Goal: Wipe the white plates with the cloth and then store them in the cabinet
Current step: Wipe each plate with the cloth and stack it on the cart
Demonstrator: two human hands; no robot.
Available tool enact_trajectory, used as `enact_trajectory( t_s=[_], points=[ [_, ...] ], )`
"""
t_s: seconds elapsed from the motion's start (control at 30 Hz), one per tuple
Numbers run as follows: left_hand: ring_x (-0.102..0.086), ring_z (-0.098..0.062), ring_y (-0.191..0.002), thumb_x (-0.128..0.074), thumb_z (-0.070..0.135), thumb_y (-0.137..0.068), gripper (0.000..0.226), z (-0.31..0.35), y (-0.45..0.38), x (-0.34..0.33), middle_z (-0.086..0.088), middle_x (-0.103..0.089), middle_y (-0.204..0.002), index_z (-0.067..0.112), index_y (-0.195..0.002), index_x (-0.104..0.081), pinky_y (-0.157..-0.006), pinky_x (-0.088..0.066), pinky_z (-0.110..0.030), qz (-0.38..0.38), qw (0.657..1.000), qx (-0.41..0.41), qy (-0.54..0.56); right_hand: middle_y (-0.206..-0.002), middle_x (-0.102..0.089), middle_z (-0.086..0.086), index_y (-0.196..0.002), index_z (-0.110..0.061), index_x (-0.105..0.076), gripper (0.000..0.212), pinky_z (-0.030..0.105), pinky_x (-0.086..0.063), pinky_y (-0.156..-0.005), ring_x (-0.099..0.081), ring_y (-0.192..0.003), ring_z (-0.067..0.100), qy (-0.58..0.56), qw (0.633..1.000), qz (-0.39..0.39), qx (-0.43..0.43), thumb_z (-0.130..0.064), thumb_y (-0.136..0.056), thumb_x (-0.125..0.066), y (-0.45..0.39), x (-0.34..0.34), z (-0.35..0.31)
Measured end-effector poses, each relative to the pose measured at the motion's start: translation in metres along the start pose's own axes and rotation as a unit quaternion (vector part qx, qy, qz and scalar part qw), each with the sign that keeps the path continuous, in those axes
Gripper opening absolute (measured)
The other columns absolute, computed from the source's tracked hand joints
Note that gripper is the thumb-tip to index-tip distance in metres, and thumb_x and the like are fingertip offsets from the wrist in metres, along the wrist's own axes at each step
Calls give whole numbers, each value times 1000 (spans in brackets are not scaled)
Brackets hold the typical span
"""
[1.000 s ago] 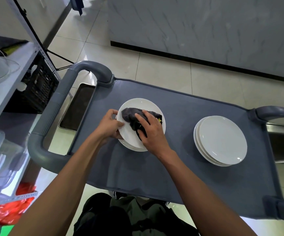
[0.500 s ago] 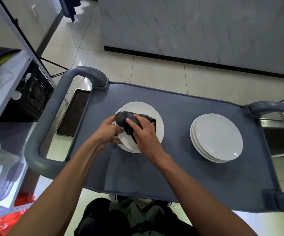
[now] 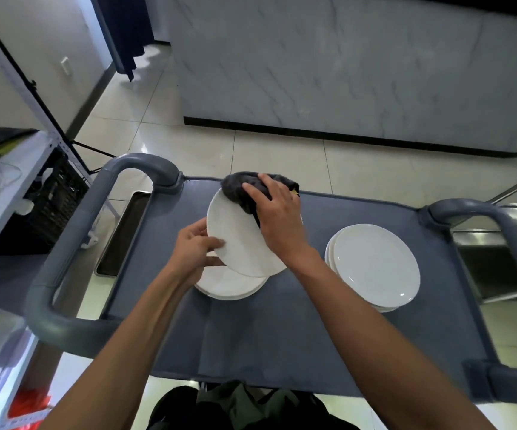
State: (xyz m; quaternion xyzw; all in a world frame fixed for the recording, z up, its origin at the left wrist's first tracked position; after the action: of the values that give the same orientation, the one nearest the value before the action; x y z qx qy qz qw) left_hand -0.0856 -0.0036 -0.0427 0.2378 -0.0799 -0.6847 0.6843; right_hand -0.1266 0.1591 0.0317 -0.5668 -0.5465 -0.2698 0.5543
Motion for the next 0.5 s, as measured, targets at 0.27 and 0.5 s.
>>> enact_trajectory(
  t_s=[0.27,0.5],
  points=[
    [-67,-28,-84,-53,-15,-83,51,5,0,-45,-3,-76,-97,25,-106,-75,-66,-60,-48,45,997,-27,48,-149,-46,7,-142,-27,-52,54,49,-41,-96,-45,-127,33,18,997,-17,-80,-7,-92,-53,16,37,79],
    [-71,-27,-84,-53,-14,-83,47,11,-5,-101,-4,-76,-99,15,-116,-70,-64,-60,-42,73,994,-43,75,-152,-39,3,-146,-29,-46,55,48,-36,-101,-37,-131,29,-34,994,-51,-95,-9,-95,-51,55,53,113]
  ],
)
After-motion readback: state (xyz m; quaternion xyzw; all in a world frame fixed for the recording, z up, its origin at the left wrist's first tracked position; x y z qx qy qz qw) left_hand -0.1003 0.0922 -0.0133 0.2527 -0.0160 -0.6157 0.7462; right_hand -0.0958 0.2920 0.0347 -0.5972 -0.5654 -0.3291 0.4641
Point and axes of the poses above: each hand's wrist, its own y-axis away from the middle knuckle, its own x-axis out of the back of the hand, z = x × y, the point moved 8 cm from there along -y, towards the middle knuckle
